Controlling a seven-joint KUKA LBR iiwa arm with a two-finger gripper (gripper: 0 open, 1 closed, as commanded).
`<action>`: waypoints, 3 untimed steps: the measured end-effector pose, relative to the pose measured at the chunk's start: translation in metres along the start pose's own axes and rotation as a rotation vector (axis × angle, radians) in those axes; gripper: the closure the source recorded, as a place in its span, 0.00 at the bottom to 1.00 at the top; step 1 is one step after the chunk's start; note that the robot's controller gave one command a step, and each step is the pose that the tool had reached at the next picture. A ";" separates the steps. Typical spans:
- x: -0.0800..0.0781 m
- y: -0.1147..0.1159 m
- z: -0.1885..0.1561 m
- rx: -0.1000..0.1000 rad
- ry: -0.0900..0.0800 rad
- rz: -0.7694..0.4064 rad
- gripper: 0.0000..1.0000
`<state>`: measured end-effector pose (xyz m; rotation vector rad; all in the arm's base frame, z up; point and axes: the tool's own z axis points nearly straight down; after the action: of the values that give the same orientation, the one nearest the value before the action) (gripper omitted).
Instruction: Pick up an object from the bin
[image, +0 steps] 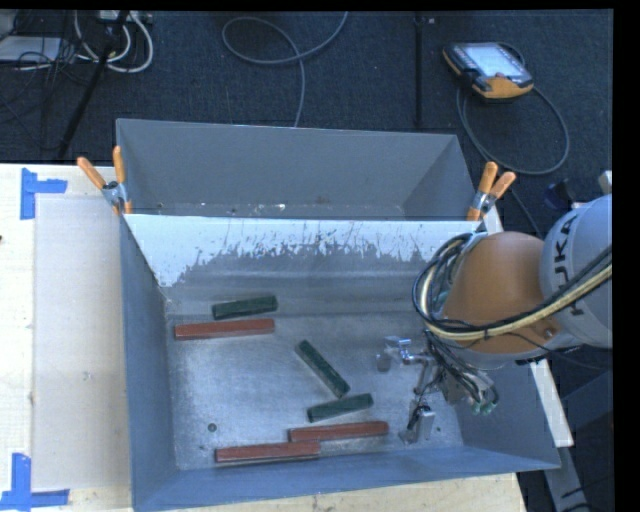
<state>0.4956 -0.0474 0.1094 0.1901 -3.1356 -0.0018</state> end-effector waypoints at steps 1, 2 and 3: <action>-0.020 0.005 0.030 0.001 -0.001 0.025 0.00; -0.009 0.071 0.036 -0.002 0.007 0.092 1.00; -0.009 0.071 0.036 -0.002 0.007 0.091 1.00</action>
Offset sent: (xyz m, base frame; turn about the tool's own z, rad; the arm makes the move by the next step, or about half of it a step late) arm 0.0010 0.0688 -0.0378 0.0969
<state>0.4959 0.0242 0.0730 0.0470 -3.1340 -0.0050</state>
